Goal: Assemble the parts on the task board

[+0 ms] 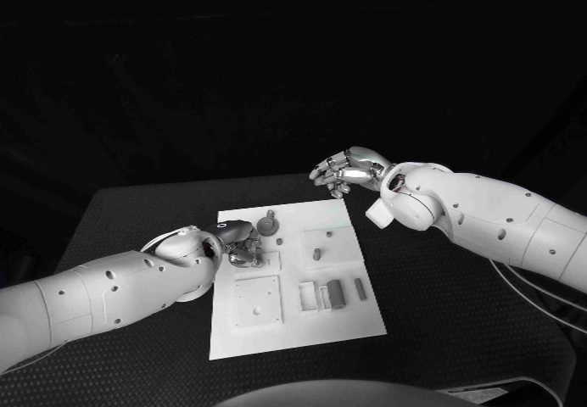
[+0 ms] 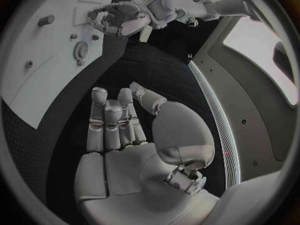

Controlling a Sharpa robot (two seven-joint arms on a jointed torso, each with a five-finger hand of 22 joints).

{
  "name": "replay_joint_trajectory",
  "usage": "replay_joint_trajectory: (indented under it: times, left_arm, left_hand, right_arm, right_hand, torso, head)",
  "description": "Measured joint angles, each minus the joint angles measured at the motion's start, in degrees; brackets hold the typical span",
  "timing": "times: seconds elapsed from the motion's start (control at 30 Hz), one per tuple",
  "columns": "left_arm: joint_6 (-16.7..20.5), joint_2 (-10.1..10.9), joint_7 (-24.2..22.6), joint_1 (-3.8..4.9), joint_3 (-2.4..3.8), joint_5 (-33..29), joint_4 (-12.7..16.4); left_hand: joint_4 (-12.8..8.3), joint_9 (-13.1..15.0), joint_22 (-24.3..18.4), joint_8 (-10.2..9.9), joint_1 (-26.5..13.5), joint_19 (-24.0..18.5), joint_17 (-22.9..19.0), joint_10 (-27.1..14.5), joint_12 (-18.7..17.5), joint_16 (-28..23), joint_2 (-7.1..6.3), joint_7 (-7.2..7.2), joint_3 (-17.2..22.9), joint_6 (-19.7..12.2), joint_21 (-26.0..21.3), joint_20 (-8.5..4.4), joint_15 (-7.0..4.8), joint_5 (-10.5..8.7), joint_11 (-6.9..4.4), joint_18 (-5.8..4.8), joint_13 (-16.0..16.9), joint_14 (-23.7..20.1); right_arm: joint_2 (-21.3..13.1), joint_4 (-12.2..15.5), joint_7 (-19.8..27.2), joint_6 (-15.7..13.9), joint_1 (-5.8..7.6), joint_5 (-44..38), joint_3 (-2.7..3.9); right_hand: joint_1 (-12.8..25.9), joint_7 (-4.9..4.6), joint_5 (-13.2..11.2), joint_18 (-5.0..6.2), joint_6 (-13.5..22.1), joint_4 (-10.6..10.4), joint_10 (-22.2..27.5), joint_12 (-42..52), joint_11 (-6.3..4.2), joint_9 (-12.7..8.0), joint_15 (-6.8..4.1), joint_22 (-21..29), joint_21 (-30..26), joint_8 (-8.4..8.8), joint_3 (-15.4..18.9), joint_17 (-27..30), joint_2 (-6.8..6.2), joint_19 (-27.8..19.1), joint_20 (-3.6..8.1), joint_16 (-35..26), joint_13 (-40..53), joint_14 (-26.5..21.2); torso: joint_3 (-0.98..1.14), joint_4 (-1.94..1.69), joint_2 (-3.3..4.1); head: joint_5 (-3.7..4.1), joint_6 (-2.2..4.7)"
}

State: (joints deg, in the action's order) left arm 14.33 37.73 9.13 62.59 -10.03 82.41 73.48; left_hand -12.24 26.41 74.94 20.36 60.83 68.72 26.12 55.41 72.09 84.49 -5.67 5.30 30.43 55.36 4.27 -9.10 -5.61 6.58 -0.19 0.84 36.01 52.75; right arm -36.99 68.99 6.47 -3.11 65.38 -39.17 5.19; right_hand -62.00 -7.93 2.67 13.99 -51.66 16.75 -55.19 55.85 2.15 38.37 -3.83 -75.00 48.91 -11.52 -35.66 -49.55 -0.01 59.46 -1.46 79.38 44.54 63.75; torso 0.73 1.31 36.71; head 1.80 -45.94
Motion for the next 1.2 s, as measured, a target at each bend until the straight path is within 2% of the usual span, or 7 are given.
replay_joint_trajectory:
  times: [0.37,1.2]
  left_arm:
    - [0.0,0.2,0.0,0.00,0.00,0.0,0.1]
    - [0.1,0.9,0.1,-0.08,-0.04,0.0,0.4]
  left_hand:
    - [-0.2,0.1,0.0,-0.1,0.4,0.0,0.0,0.0,0.0,0.0,0.27,0.00,0.1,0.0,0.0,0.00,0.09,-0.03,0.00,0.00,0.0,0.1]
    - [-0.2,0.3,0.0,0.0,0.7,0.0,0.0,0.0,0.0,0.0,0.27,0.01,0.1,0.0,0.0,0.00,0.07,0.24,0.00,0.00,0.0,-0.1]
  right_arm:
    - [0.0,0.0,0.0,0.0,0.00,0.0,-0.01]
    - [0.0,-0.1,0.0,0.0,-0.02,0.0,-0.01]
  right_hand:
    - [0.0,-0.06,0.0,0.50,0.2,0.0,0.0,0.0,0.00,0.0,0.07,0.0,0.0,0.00,0.0,0.0,-0.02,0.0,0.00,0.0,-0.1,-0.1]
    - [0.2,-0.18,0.0,0.28,0.0,0.0,0.0,0.0,0.00,0.0,0.08,0.0,0.0,0.21,0.0,0.0,-0.23,0.0,0.00,0.0,0.0,-0.1]
  torso:
    - [-0.02,-0.02,0.00]
    - [-0.04,-0.03,0.00]
  head:
    - [0.05,0.02]
    - [-0.08,-0.03]
